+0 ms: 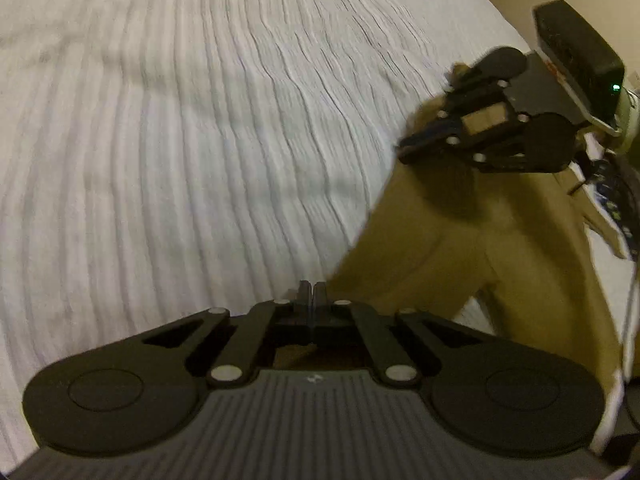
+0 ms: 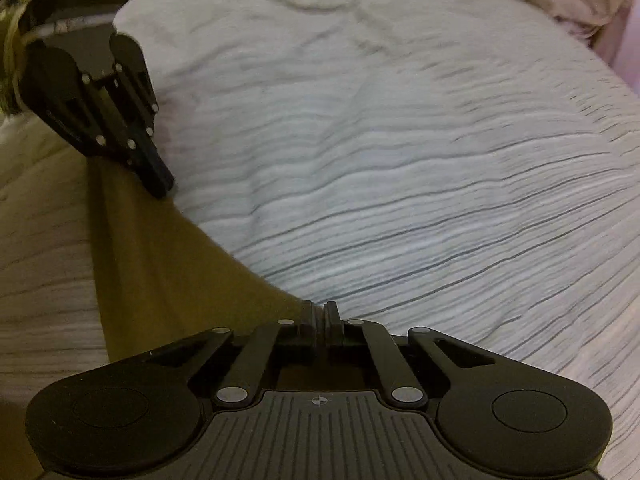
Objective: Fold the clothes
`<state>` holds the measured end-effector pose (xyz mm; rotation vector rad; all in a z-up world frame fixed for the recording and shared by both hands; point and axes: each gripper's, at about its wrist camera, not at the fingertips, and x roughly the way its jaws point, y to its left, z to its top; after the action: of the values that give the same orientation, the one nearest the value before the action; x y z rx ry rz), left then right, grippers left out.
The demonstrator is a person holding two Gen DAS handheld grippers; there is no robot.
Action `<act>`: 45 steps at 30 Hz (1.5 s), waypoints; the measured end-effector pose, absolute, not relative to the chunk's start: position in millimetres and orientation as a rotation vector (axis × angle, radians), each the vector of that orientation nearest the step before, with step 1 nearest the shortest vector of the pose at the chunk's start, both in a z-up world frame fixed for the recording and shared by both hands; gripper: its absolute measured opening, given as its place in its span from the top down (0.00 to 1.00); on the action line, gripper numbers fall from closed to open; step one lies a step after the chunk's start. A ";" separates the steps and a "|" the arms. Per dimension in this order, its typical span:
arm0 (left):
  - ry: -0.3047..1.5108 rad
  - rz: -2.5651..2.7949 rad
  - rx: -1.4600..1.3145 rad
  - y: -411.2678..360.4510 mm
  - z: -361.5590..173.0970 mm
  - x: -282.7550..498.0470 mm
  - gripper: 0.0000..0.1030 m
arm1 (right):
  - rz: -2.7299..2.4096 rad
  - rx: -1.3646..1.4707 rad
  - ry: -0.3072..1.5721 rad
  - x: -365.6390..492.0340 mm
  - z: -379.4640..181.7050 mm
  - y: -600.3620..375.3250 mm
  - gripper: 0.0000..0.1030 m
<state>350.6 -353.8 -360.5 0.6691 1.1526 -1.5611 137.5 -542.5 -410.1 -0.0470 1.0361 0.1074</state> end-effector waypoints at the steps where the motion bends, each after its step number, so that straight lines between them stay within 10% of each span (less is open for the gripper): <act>1: 1.142 -1.552 0.663 -352.3 -359.2 351.9 1.00 | 0.100 -0.048 1.017 134.9 -408.8 -542.7 0.99; 13: 1.161 -1.594 0.780 -358.6 -369.3 346.8 0.86 | 0.037 -0.009 0.997 123.4 -416.6 -540.1 0.97; 17: 1.155 -1.626 0.795 -356.7 -369.4 341.2 1.00 | 0.033 -0.003 0.995 124.4 -417.3 -540.8 0.56; 18: 1.139 -1.617 0.797 -355.1 -368.4 340.9 1.00 | 0.034 -0.010 0.988 124.3 -417.0 -540.4 0.57; 20: 1.099 -1.600 0.794 -351.3 -365.1 340.6 1.00 | 0.035 -0.023 0.974 124.2 -416.3 -539.5 0.99; 33: 0.985 -1.399 0.679 -354.4 -377.6 347.9 0.98 | -0.209 -0.206 0.946 130.6 -442.9 -521.8 0.99; 45: 1.077 -1.023 0.114 -223.6 -319.7 396.1 0.94 | -0.546 0.411 0.796 35.4 -390.2 -580.5 0.99</act>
<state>396.1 -223.6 -319.7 0.1138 1.0771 -1.0231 35.4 -580.5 -390.2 0.4106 0.7963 -0.5458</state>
